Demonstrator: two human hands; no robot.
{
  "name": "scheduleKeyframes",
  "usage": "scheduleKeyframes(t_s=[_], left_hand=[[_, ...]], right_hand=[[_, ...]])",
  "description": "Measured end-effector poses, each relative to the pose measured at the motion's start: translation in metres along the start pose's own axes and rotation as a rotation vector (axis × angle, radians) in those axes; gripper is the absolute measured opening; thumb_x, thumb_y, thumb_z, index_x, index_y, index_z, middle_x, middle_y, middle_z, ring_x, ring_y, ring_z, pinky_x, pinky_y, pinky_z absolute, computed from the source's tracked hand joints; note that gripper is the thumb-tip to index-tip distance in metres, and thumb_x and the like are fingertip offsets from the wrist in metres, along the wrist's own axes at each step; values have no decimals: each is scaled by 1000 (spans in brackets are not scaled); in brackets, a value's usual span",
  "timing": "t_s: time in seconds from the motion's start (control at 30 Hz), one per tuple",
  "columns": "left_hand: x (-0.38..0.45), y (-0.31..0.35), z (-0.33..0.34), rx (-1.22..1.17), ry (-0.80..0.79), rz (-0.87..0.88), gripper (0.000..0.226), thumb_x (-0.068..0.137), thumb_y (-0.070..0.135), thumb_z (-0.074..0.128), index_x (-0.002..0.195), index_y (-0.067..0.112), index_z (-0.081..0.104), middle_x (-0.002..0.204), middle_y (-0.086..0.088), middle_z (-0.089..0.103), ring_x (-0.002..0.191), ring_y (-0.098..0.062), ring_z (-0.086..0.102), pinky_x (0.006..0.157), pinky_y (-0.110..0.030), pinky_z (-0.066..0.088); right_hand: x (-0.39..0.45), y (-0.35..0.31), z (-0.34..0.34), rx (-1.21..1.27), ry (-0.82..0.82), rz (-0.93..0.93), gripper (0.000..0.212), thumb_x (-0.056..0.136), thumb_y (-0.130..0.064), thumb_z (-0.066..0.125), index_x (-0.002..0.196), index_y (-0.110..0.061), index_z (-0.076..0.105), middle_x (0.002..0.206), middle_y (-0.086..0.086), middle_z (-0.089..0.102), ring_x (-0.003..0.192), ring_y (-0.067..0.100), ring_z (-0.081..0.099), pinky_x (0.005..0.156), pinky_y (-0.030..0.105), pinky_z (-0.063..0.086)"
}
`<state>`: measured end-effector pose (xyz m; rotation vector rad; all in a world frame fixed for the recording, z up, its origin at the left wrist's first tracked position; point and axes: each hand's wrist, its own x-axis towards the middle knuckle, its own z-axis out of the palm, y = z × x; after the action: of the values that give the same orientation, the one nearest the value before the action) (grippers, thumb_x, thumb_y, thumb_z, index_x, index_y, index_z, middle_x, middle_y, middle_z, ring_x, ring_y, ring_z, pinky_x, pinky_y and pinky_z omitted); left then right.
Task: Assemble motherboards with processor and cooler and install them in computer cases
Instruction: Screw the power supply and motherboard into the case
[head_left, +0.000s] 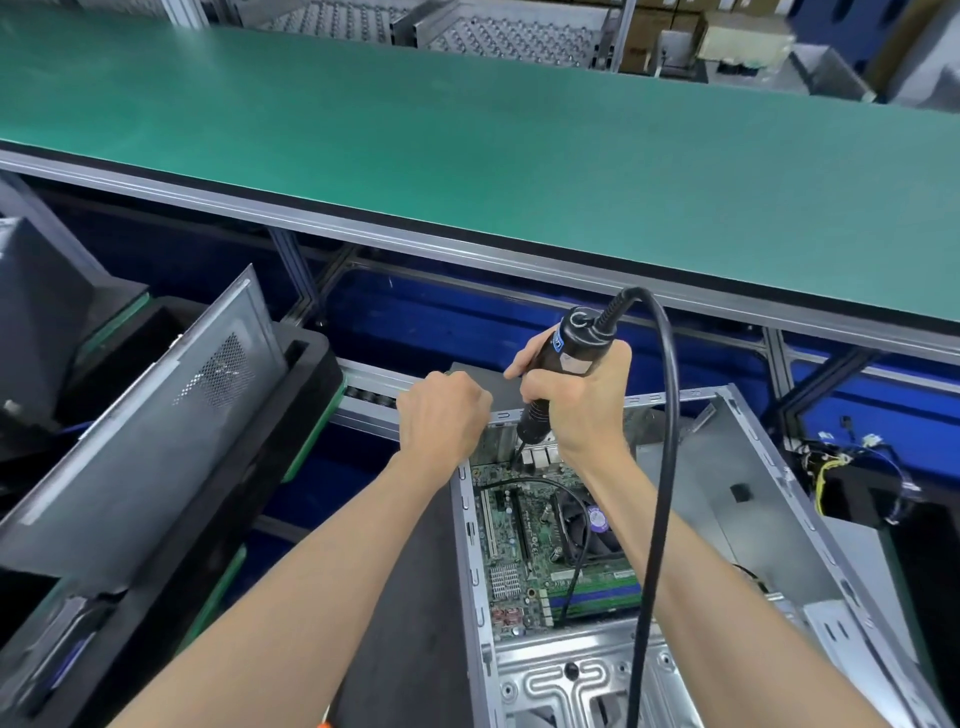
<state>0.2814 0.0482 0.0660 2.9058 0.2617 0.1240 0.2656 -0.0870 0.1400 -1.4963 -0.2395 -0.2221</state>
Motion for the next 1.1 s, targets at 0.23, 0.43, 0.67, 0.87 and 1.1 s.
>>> scheduleKeyframes(t_s=[0.23,0.43,0.67,0.87,1.1], left_hand=[[0,0,0,15,6,9,39,93,25,47,56,14,47,53,0,41,47,-20,34,48,-30,21],[1,0,0,33,12,12,41,96,29,48,58,15,50,53,1,40,46,-18,32,47,-29,19],[0,1,-2,21,10,27,39,96,28,47,61,13,55,55,0,43,50,-21,40,50,-30,25],[-1,1,-4,-8,-11,16,36,93,23,50,59,12,55,54,-1,44,53,-27,45,53,-30,31],[-4,1,-7,-22,-5,35,47,96,26,52,53,17,34,53,0,36,46,-19,32,50,-29,24]], right_hand=[[-9,-2,2,-7,-8,-18,30,51,9,58,56,-19,67,62,17,65,60,22,59,58,29,49],[-12,0,3,-25,5,-41,20,52,9,57,58,-8,66,62,23,63,57,33,57,56,32,49],[-11,8,3,-26,12,-50,26,53,7,59,61,-17,68,64,13,67,62,34,61,58,35,52],[-10,12,2,-7,-44,-52,28,54,10,58,64,-14,68,67,11,69,63,27,61,61,30,51],[-4,13,6,15,-225,-64,24,51,8,56,66,-5,70,66,11,69,61,13,59,60,22,46]])
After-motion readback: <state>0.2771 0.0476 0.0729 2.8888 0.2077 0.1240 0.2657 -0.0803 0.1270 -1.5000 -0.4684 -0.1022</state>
